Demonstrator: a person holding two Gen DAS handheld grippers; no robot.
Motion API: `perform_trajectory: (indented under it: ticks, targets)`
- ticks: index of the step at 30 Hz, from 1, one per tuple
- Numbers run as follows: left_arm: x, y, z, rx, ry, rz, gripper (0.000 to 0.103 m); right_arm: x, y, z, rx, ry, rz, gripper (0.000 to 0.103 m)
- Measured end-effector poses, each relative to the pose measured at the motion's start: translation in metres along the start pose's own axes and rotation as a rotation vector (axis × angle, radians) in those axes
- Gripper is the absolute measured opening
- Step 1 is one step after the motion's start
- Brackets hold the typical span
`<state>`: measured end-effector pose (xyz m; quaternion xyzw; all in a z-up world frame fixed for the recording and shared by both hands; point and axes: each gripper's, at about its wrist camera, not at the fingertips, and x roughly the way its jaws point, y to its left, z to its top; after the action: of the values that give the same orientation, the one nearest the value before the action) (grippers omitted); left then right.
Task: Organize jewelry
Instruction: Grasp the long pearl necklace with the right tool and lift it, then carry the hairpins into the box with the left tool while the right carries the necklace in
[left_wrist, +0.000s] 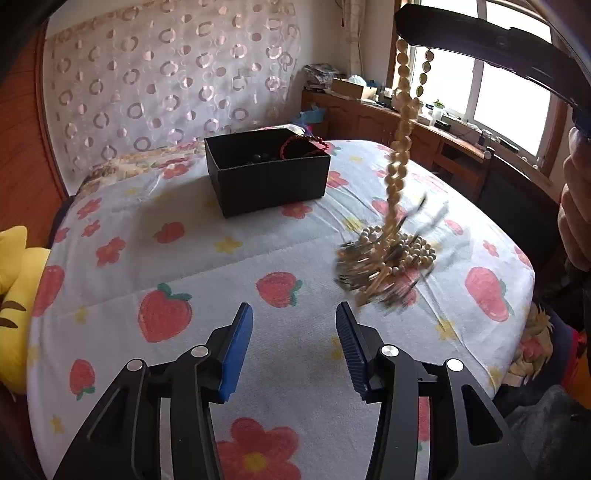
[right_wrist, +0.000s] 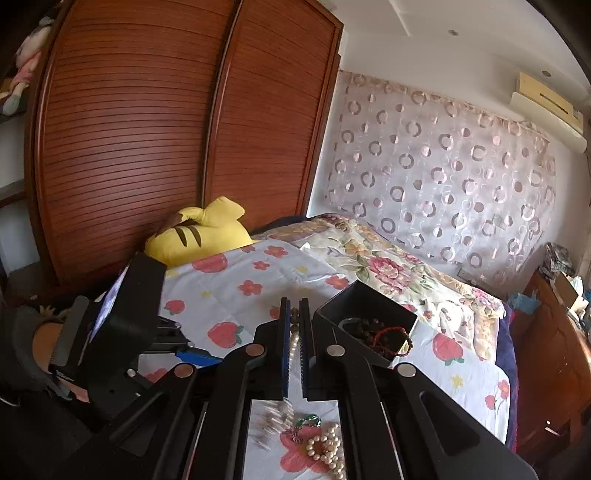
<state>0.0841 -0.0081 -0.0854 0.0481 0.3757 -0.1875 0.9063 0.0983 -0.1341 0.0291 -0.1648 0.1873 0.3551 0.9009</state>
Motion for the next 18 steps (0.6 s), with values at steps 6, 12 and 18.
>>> perform_trajectory:
  ticks: [6, 12, 18]
  targets:
    - [-0.001, 0.005, -0.002, -0.018, 0.000, 0.001, 0.047, 0.042, -0.010, -0.028, -0.004, 0.174, -0.043, 0.005]
    - [0.002, -0.004, -0.003, 0.005, 0.015, -0.015, 0.049, 0.054, -0.030, -0.054, 0.018, 0.261, -0.116, 0.005]
    - [0.019, -0.007, -0.004, 0.030, 0.069, 0.025, 0.049, 0.052, -0.036, -0.082, 0.040, 0.290, -0.121, 0.005]
